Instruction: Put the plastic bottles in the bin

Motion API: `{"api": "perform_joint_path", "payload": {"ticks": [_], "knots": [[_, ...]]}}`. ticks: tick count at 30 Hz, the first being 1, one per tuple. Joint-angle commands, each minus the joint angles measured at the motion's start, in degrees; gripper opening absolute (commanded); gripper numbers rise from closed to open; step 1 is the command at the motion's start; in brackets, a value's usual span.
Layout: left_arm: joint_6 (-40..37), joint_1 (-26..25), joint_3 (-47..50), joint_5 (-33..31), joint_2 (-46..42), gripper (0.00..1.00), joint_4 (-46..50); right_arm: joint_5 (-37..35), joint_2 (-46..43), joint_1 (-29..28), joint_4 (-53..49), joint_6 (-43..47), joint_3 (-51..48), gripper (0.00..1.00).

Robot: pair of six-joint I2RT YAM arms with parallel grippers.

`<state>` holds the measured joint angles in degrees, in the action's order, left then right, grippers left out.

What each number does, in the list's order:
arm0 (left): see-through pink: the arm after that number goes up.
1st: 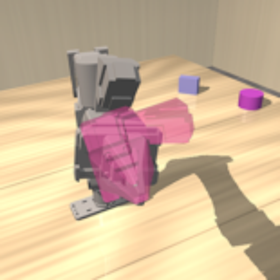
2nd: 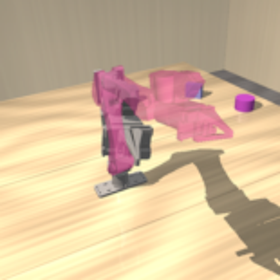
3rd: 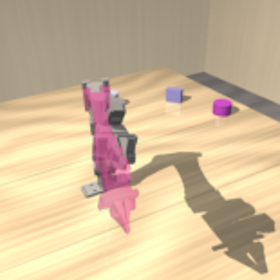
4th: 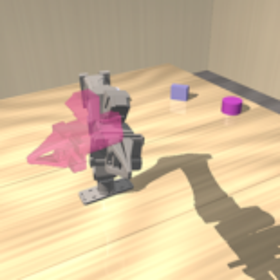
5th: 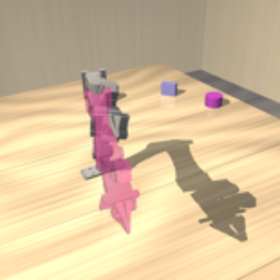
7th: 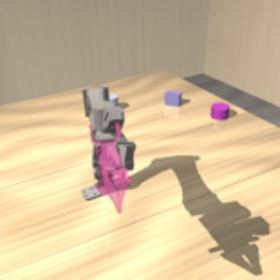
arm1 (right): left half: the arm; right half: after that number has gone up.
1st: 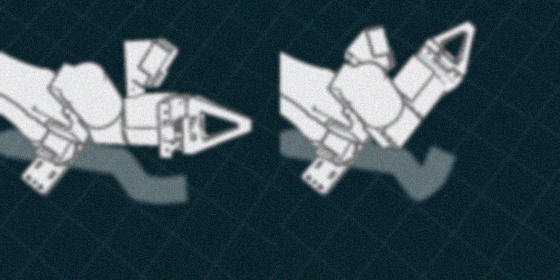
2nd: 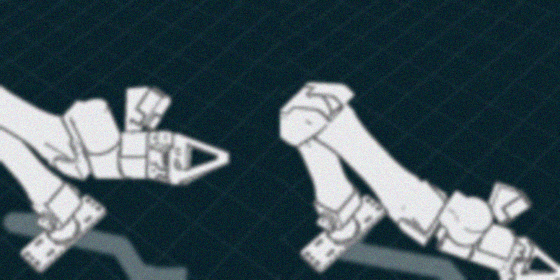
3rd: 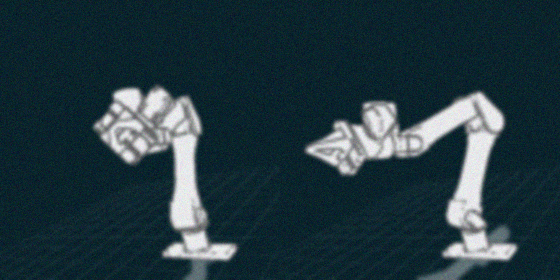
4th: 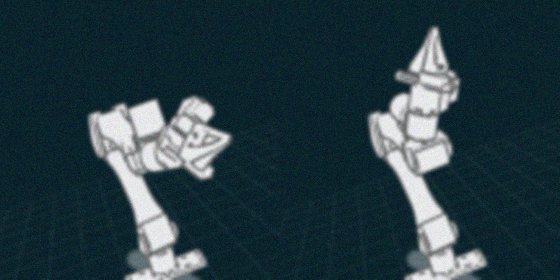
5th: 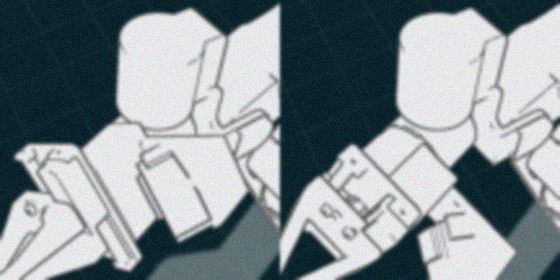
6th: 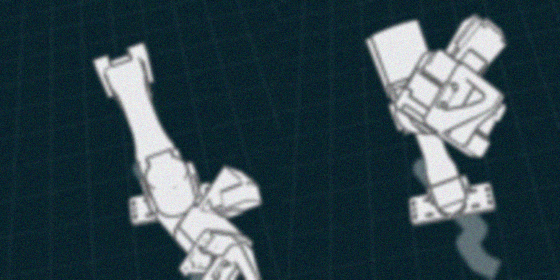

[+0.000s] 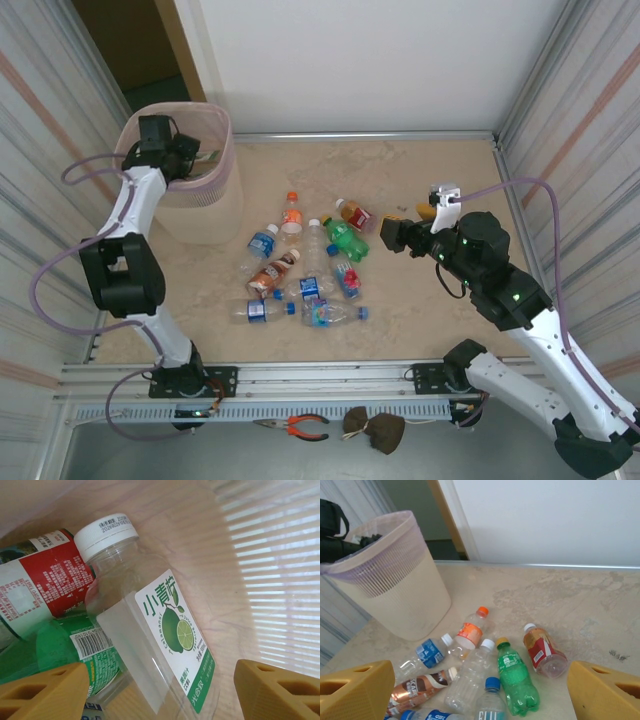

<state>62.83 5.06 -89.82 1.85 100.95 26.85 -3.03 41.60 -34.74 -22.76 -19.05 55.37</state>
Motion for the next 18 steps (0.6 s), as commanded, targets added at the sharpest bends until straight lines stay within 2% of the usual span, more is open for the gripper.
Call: {"api": "perform_joint_path", "payload": {"ticks": [1,12,18], "knots": [[-0.77,0.74,-1.31,-0.28,-5.02,0.77,1.01,-0.55,-0.81,0.02,0.00,-0.99,0.70,0.88],[-3.65,0.83,-2.38,1.81,-12.60,0.78,1.06,-0.23,-0.42,0.02,-0.16,-0.29,1.01,0.88],[-11.08,0.83,-2.00,6.30,-16.57,0.78,0.03,-0.07,3.57,0.45,-2.57,1.34,3.35,0.89]]}}
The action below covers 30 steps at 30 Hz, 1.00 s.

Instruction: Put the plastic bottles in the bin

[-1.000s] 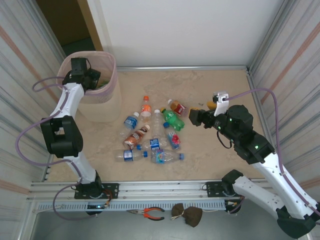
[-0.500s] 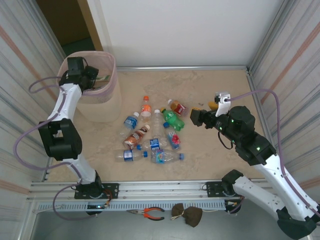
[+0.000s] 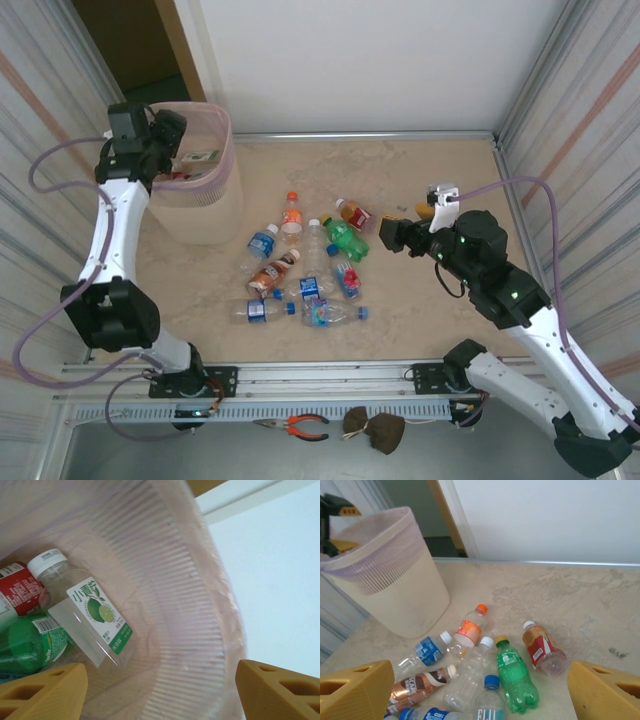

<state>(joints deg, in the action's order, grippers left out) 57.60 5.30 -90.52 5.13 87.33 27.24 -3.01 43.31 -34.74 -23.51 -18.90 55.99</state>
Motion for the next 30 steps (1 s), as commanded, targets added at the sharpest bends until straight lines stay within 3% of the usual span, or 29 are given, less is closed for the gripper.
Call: {"api": "perform_joint_path", "payload": {"ticks": [1,14,26,30], "knots": [[-7.33,0.59,-1.12,3.77,-3.49,0.78,-0.31,0.02,2.94,0.62,-2.57,1.52,3.43,0.89],[-27.21,0.61,4.13,14.82,-14.64,0.77,2.48,8.02,26.91,8.12,-13.61,8.85,16.33,0.86],[-27.10,0.59,13.41,23.53,-21.42,0.76,0.09,15.49,50.04,14.73,-19.96,11.80,28.57,0.79],[-25.80,0.59,15.08,24.96,-21.86,0.76,-0.09,14.39,56.16,15.32,-21.03,13.30,31.71,0.79]]}}
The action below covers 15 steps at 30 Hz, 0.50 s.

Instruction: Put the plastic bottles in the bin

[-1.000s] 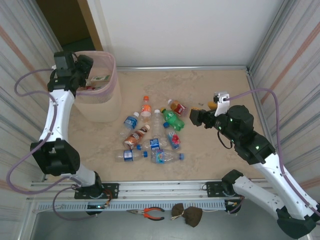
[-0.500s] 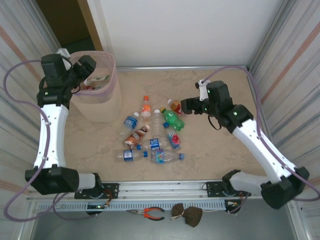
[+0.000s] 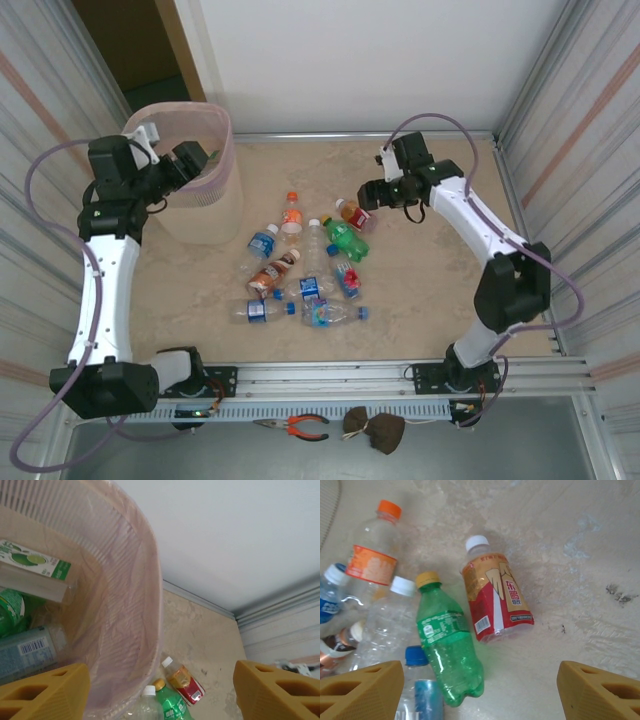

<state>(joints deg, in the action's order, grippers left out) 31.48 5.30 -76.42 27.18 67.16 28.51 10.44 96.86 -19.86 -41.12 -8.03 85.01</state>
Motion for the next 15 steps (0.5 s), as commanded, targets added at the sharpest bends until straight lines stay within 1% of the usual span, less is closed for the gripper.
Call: {"api": "perform_joint_path", "payload": {"ticks": [1,8,15], "knots": [[0.60,0.59,1.38,3.12,-1.85,0.76,-1.35,0.95,4.25,0.70,-3.76,2.79,3.63,0.79],[1.32,0.50,2.35,3.77,-2.62,0.75,-0.92,2.59,13.91,1.60,-5.45,3.82,9.42,0.80],[1.48,0.53,2.42,3.93,-2.82,0.75,-0.48,2.87,21.23,1.67,-6.20,4.41,14.67,0.82]]}}
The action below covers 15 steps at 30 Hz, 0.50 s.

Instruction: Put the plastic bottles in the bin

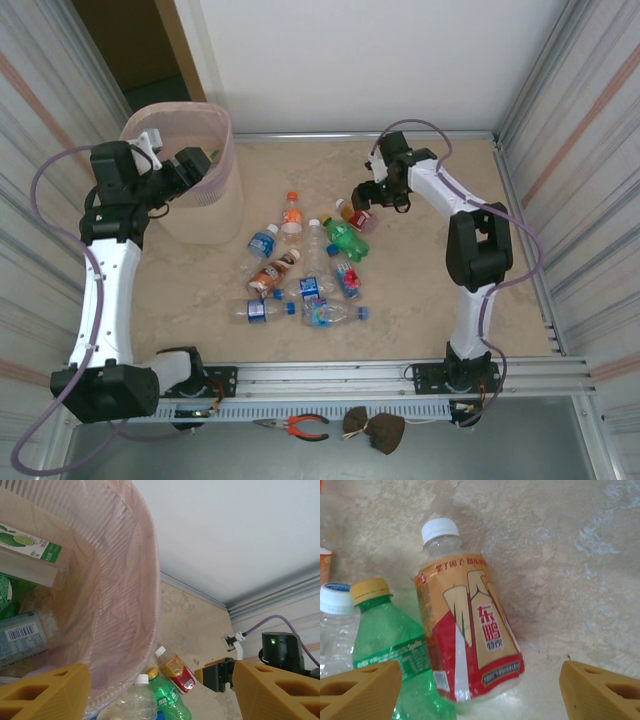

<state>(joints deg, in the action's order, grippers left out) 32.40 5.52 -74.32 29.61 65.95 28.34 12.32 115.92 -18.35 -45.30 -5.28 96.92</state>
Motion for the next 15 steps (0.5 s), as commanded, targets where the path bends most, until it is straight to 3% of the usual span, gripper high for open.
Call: {"api": "perform_joint_path", "payload": {"ticks": [1,15], "knots": [[0.56,0.33,0.34,1.52,-1.62,0.75,-0.25,0.87,3.06,0.16,-2.20,1.80,3.49,0.82],[0.89,0.33,0.14,1.82,-1.39,0.76,0.19,3.89,11.22,0.68,-3.99,2.91,6.69,0.82]]}}
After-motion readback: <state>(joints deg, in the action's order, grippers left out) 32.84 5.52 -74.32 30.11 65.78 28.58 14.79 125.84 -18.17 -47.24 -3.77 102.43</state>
